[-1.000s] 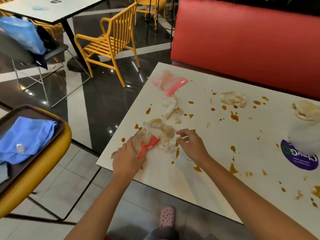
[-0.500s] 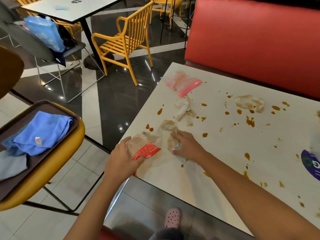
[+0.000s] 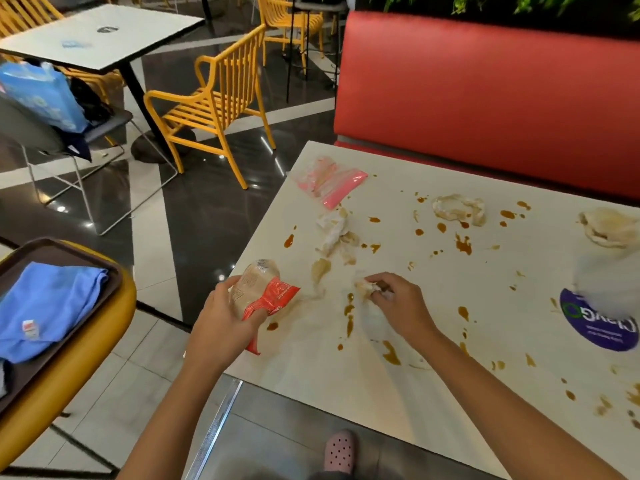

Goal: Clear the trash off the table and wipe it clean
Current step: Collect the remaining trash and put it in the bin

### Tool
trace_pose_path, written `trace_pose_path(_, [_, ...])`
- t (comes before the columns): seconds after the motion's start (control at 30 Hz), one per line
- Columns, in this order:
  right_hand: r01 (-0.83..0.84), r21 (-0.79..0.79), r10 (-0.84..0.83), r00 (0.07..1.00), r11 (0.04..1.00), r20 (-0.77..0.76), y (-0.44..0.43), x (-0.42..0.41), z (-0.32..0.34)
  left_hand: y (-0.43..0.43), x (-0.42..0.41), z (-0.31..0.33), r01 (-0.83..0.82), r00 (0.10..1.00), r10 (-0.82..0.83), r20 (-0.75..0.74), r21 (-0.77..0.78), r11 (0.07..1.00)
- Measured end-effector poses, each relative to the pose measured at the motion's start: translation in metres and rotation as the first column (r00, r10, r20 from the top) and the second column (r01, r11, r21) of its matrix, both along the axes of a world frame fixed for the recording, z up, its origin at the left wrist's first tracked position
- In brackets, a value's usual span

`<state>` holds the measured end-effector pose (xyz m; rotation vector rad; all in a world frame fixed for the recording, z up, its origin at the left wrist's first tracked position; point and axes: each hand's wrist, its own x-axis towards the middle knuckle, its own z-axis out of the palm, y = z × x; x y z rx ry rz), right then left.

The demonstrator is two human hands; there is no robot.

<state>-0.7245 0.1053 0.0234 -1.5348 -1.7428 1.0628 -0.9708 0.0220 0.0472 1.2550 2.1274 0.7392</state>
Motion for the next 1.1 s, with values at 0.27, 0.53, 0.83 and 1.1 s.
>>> trace_pose_path(0.27, [0.001,0.012,-0.002,0.996,1.0,0.087,0.008,0.02,0.019,0.019,0.007,0.005,-0.005,0.998,0.001,0.067,0.063,0.998])
trace_pose_path(0.53, [-0.181,0.019,0.172,0.959,0.983,0.226,0.031,-0.042,0.01,0.027,-0.01,0.008,-0.035,0.997,0.03,0.064,0.083,0.996])
trace_pose_path(0.83, [-0.31,-0.308,0.416,0.823,0.899,0.386,0.027,-0.098,-0.016,0.002,-0.031,-0.002,-0.104,0.99,0.103,0.096,0.009,0.995])
trace_pose_path(1.1, [-0.33,-0.057,0.323,0.853,0.942,0.411,0.024,-0.09,-0.044,0.011,-0.038,-0.009,-0.113,0.989,0.114,0.098,-0.023,0.993])
